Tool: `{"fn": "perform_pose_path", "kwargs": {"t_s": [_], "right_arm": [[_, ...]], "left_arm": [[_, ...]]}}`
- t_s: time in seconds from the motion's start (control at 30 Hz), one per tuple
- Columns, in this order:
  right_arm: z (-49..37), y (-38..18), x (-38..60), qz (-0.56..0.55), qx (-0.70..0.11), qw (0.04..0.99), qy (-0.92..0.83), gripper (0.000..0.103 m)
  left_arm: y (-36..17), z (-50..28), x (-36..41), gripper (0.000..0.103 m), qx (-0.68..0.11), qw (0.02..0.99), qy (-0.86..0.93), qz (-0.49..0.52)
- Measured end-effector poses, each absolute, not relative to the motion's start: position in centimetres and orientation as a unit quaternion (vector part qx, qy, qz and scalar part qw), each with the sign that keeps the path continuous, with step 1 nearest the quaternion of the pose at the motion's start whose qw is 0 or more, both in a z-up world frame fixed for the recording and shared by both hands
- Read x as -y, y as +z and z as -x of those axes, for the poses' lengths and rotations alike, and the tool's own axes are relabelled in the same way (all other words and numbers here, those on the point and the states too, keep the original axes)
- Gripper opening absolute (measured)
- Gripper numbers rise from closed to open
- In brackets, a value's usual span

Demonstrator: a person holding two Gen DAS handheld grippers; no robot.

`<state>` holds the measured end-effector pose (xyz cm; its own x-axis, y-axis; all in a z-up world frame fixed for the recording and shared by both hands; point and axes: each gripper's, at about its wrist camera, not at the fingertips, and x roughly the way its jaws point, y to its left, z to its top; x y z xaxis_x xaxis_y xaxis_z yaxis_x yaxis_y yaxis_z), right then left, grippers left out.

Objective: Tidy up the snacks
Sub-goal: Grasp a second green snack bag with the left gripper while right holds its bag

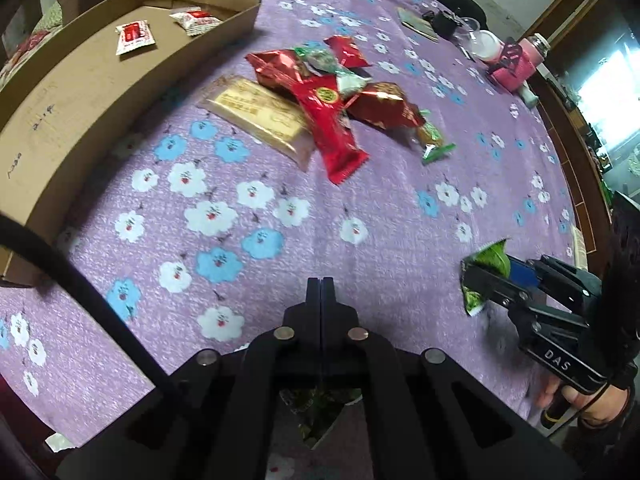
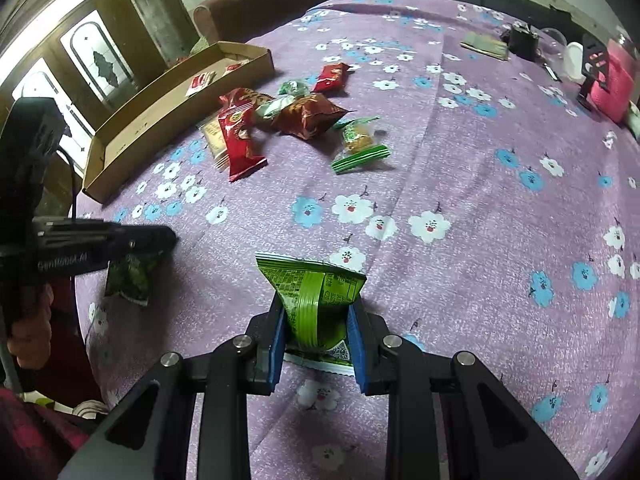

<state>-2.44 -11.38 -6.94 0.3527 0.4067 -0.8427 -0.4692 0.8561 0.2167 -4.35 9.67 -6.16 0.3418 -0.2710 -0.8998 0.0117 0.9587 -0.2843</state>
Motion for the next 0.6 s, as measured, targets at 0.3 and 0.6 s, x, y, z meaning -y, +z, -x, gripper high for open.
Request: {"fn": "perform_pose_path", "kwargs": {"t_s": [0.3,0.6], "right_arm": [[2.5,-7.1,11.4,0.022,-0.505,0.822,0.263,0.027],[2.5,-7.1,11.8,0.013,-0.507,0.819,0.268,0.027]], "left_arm": [[-5.7,5.0,-10.3,0.011,-0.602,0.781,-0.107,0.128],[-4.0,7.5,-10.2,0.056,-0.594,0.788,-0.104,0.12]]}}
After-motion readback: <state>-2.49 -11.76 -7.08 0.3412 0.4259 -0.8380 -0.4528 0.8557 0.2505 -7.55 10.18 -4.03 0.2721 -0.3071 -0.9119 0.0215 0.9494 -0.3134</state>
